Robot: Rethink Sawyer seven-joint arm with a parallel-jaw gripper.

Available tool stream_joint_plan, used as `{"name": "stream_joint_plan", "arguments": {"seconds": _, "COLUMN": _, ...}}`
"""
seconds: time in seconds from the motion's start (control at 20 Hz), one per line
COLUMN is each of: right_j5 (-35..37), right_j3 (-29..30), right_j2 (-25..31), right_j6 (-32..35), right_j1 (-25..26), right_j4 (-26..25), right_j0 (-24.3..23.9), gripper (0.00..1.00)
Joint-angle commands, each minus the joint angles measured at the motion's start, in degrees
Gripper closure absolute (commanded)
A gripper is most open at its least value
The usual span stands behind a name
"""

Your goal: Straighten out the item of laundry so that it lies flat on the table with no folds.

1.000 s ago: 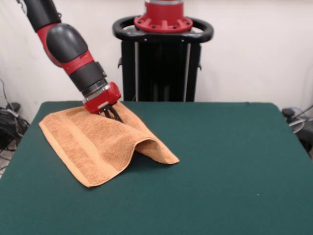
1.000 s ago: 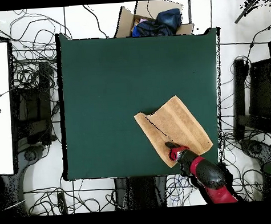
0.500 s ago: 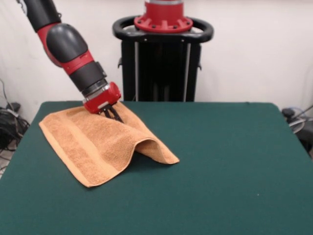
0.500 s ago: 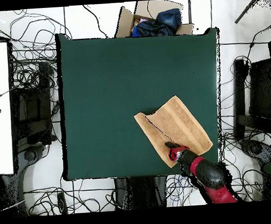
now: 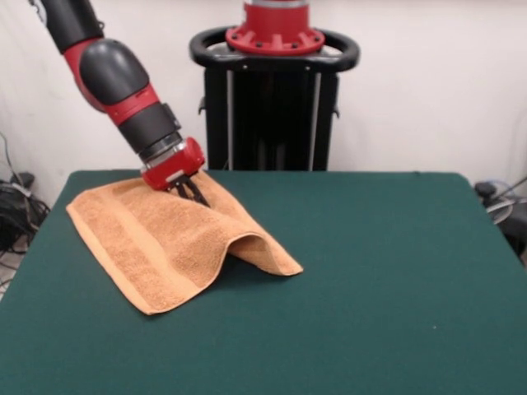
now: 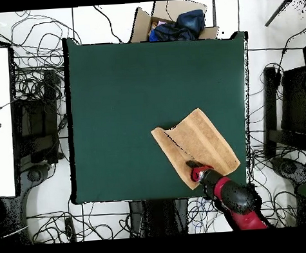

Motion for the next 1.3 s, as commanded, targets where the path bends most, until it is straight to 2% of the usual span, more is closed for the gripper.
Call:
{"name": "stream_joint_plan", "arguments": {"seconds": 0.05, "right_j5": 6.3, "right_j3": 0.5, "right_j2": -11.4, "right_j6": 7.7, "right_j1": 11.8, "right_j4": -2.9, "right_j0": 2.3, "gripper": 1.0}}
{"name": "stream_joint_plan", "arguments": {"seconds": 0.25, "right_j5": 3.8, "right_j3": 0.5, "right_j2": -10.9, "right_j6": 7.3, "right_j1": 12.2, "right_j4": -4.2, "right_j0": 1.5, "gripper": 1.0}}
{"name": "stream_joint_plan", "arguments": {"seconds": 0.6, "right_j5": 3.5, "right_j3": -1.2, "right_j2": -10.3, "right_j6": 7.1, "right_j1": 11.7, "right_j4": -5.2, "right_j0": 2.0, "gripper": 1.0}}
{"name": "stream_joint_plan", "arguments": {"seconds": 0.85, "right_j5": 3.8, "right_j3": -2.6, "right_j2": -12.4, "right_j6": 8.1, "right_j1": 8.7, "right_j4": -5.5, "right_j0": 6.1, "gripper": 1.0}}
{"name": "stream_joint_plan", "arguments": {"seconds": 1.3, "right_j5": 2.2, "right_j3": -0.7, "right_j2": -12.0, "right_j6": 9.3, "right_j1": 10.9, "right_j4": -4.7, "right_j0": 4.5, "gripper": 1.0}}
